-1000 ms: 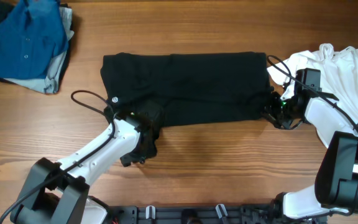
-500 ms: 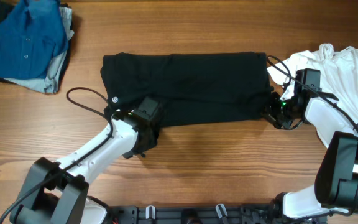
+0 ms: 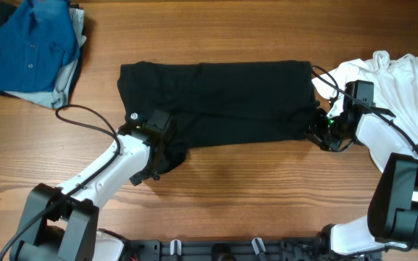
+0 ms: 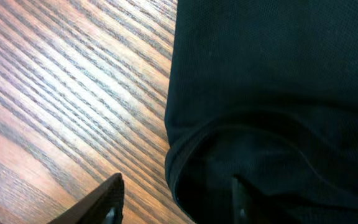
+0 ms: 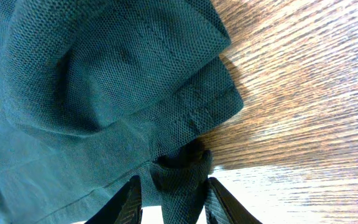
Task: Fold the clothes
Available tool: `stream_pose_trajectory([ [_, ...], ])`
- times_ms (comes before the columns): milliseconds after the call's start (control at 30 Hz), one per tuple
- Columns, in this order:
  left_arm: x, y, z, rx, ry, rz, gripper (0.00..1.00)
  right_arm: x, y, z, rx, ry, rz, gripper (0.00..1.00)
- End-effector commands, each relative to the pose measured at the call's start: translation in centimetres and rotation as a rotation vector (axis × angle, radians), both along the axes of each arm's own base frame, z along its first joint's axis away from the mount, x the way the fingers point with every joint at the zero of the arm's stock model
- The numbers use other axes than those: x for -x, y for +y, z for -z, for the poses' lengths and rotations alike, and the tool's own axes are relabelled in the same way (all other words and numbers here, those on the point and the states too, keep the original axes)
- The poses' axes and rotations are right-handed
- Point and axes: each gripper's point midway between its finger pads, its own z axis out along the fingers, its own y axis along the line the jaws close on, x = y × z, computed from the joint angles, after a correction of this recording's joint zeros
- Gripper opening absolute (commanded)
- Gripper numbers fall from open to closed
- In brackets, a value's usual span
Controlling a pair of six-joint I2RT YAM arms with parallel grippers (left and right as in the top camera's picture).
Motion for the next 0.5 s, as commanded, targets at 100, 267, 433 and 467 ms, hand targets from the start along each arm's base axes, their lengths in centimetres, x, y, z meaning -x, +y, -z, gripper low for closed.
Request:
stream_pose_trajectory([
  [100,0.5,0.4,1.2,0.007,-0.019,-0.019,0.61,0.3,0.3,0.3,-0.015,0.007,-0.022,0.39],
  [267,0.7,0.2,2.2,0.028,-0.03,-0.02,0.38,0.4,0.5,0.2,-0.023,0.005,-0.041,0.2],
  [433,0.4,-0.2,2.4,0.055,-0.048,-0.038,0.04,0.4,0.5,0.2,-0.022,0.004,-0.044,0.04],
  [467,0.3,-0.3,2.4,0.058,-0.055,-0.045,0.04,0.4,0.5,0.2,-0.021,0.003,-0.044,0.04],
])
